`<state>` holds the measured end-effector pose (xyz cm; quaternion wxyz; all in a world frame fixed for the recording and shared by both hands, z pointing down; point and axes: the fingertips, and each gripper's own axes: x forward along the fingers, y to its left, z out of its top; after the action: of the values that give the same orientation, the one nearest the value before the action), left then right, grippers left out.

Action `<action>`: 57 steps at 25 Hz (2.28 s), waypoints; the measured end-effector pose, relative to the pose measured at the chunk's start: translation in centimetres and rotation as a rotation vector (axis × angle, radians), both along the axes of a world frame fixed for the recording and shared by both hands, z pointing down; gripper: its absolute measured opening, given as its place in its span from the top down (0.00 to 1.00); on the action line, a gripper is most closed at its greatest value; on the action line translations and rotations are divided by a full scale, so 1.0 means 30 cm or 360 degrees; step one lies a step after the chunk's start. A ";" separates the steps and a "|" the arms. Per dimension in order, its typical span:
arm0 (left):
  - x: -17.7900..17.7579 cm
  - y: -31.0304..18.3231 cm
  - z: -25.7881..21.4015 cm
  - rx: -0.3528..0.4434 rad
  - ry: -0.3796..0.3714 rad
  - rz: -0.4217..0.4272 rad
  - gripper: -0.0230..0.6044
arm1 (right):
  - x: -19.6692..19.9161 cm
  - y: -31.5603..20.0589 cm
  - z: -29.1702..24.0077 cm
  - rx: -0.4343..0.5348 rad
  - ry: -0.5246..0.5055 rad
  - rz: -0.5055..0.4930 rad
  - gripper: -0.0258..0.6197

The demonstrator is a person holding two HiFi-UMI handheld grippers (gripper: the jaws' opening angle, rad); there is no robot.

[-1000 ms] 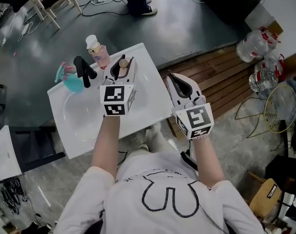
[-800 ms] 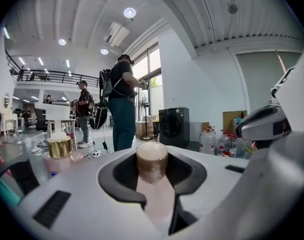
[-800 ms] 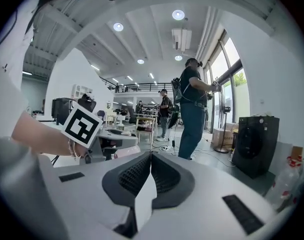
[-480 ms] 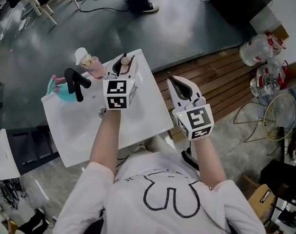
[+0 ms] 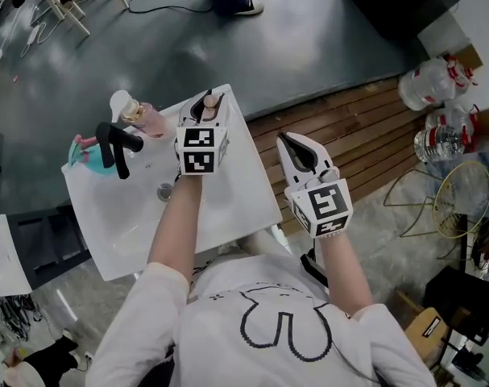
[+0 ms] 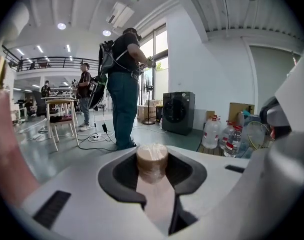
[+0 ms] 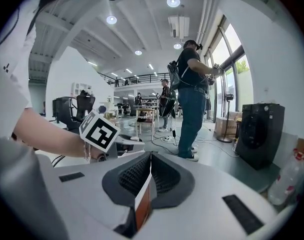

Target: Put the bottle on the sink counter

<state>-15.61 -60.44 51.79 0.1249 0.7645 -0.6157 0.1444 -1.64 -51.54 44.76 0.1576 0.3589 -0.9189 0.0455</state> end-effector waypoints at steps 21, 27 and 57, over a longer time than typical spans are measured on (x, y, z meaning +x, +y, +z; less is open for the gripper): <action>-0.001 -0.025 0.083 -0.0070 -0.0033 -0.0004 0.77 | -0.006 -0.004 0.027 -0.0044 -0.0031 0.0009 0.91; -0.010 -0.020 0.100 -0.0107 -0.0068 -0.0041 0.74 | -0.013 0.015 0.007 -0.0023 -0.0037 0.0029 0.91; -0.152 0.544 -0.305 0.0305 -0.0021 -0.0006 0.57 | -0.129 0.503 -0.236 0.0200 -0.0148 0.0083 0.91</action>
<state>-20.18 -44.13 42.65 0.0475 0.7707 -0.6290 0.0896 -5.52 -36.45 37.69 0.0908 0.3894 -0.9165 0.0084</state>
